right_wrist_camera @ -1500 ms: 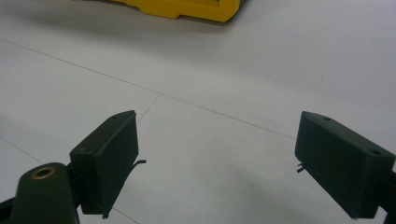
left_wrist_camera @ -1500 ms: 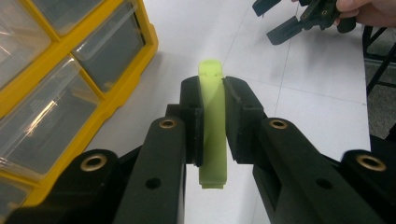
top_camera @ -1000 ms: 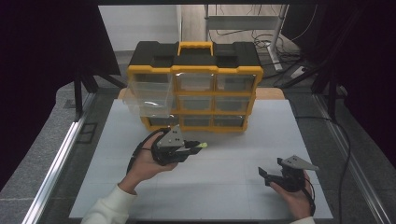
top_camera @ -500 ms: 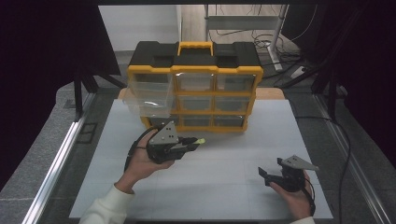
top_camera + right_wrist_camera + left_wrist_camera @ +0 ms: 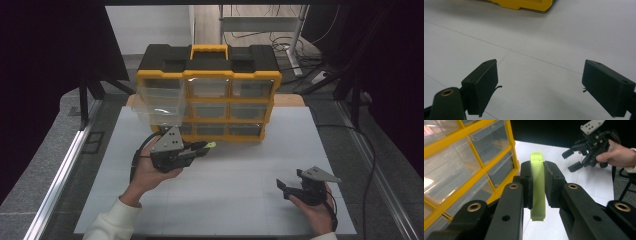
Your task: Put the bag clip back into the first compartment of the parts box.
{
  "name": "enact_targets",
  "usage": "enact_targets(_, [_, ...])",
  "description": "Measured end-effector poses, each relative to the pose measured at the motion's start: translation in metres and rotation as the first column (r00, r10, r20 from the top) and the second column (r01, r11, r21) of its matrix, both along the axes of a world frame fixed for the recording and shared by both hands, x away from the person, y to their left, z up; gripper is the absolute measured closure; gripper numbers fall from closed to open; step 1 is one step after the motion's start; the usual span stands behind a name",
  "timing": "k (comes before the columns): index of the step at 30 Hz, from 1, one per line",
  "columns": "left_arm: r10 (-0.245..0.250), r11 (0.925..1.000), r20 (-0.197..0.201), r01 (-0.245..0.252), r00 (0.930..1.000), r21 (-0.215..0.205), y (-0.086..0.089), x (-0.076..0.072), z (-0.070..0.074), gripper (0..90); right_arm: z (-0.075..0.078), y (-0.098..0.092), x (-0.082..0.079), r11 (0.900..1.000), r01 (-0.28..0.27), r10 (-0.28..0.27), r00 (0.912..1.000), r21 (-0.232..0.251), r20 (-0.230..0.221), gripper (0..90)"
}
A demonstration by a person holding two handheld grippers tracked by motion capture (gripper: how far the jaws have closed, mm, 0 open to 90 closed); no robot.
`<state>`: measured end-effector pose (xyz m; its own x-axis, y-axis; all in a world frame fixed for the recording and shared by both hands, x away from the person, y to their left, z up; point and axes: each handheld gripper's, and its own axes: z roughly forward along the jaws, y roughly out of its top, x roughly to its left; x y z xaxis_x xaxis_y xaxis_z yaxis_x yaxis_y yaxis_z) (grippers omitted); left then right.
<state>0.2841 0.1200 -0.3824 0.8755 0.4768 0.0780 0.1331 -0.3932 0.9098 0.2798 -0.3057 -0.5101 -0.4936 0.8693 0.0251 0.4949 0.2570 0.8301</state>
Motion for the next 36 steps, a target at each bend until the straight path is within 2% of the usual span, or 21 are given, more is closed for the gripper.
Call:
enact_targets(27, [0.030, 0.9981, 0.042, -0.028, 0.9987, -0.055, 0.015, -0.006, 0.018, 77.8, 0.000, 0.000, 0.000, 1.000, -0.001, 0.001, 1.0000, -0.002, -0.001, 13.7])
enact_targets(36, [0.062, 0.9938, 0.066, -0.055, 0.9959, -0.097, 0.023, -0.007, 0.023, 77.8, 0.000, 0.001, 0.000, 1.000, 0.004, -0.004, 1.0000, -0.006, 0.001, 13.7])
